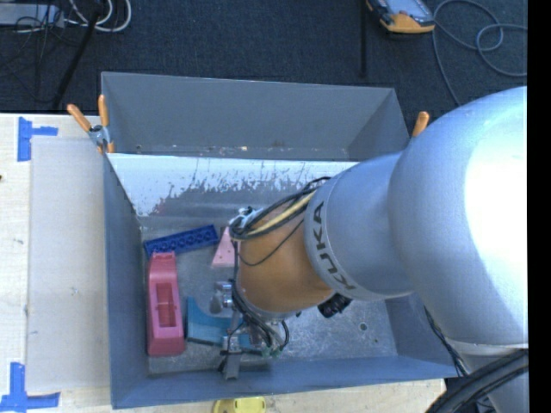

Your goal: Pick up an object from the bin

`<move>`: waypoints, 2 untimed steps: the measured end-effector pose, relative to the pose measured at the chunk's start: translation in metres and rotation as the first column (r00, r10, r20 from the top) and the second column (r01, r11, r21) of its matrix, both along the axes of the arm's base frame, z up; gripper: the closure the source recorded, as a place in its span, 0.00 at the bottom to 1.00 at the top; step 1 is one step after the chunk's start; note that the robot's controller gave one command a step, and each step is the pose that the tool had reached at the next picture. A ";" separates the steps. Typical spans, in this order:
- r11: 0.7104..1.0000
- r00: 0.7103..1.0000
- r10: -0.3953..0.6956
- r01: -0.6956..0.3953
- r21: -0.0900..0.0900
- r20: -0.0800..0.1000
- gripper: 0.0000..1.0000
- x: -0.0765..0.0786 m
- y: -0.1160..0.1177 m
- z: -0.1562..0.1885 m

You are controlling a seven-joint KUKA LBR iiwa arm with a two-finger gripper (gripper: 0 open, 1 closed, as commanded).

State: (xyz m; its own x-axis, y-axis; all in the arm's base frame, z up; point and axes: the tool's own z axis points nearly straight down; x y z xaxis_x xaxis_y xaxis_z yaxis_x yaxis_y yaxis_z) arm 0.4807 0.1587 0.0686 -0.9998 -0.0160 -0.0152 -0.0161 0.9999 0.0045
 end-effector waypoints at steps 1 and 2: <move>0.999 0.999 -0.037 0.037 -0.001 -0.003 0.00 -0.002 -0.003 0.002; 1.000 1.000 -0.005 0.005 -0.001 -0.003 1.00 0.000 -0.001 0.000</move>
Offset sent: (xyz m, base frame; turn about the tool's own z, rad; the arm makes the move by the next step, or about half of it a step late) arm 0.0000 0.0000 0.0000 0.0000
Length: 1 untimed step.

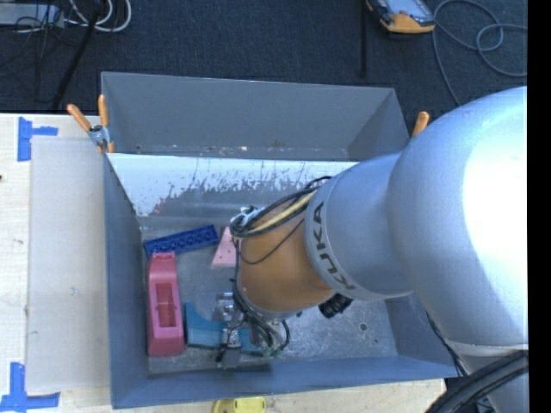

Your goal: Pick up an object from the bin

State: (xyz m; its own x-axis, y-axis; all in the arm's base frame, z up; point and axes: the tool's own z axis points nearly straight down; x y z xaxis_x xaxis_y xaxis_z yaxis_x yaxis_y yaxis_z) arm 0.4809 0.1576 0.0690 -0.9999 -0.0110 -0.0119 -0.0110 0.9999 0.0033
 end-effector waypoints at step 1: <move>1.000 1.000 0.000 0.000 0.000 0.000 1.00 0.000 0.000 0.000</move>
Offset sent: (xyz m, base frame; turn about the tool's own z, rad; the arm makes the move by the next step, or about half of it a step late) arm 0.0000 -0.0001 0.0480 0.0000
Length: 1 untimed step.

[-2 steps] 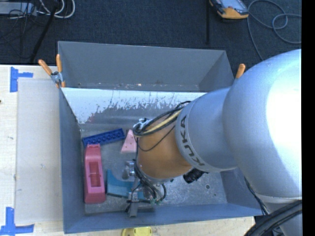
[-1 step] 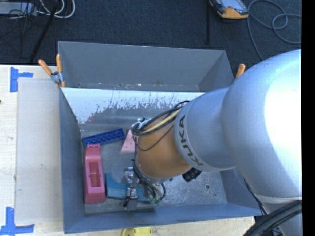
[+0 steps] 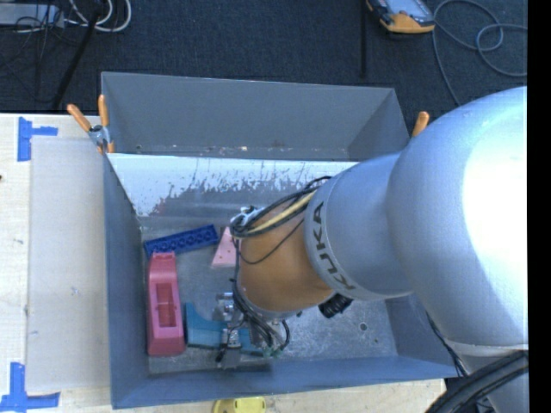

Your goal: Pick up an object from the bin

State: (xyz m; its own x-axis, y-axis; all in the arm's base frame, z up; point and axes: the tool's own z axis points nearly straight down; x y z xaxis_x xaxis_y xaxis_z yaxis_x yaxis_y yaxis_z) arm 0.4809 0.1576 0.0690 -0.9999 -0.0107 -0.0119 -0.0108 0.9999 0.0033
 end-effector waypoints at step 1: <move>1.000 1.000 -0.001 0.001 -0.001 -0.004 1.00 -0.001 0.000 0.004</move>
Offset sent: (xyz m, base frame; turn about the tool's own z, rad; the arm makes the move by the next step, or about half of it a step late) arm 0.0001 0.0001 0.0447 0.0000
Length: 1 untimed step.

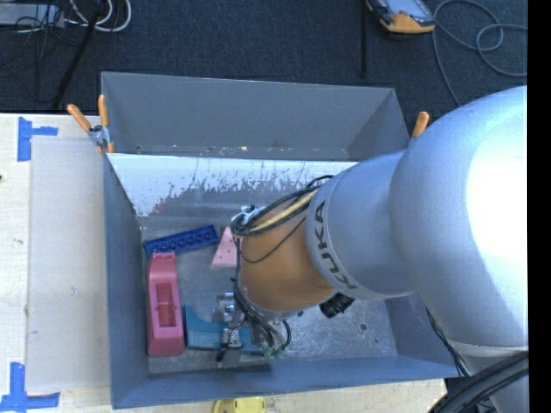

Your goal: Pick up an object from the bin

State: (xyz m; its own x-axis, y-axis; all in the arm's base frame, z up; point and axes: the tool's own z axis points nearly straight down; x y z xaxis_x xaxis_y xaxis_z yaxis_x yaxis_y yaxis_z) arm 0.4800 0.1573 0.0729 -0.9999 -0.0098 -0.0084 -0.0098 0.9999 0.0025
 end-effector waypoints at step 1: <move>1.000 1.000 0.000 0.000 -0.002 -0.007 1.00 -0.001 0.000 0.012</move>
Offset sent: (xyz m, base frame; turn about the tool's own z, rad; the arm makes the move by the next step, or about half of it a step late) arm 0.0000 0.0000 0.0035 0.0000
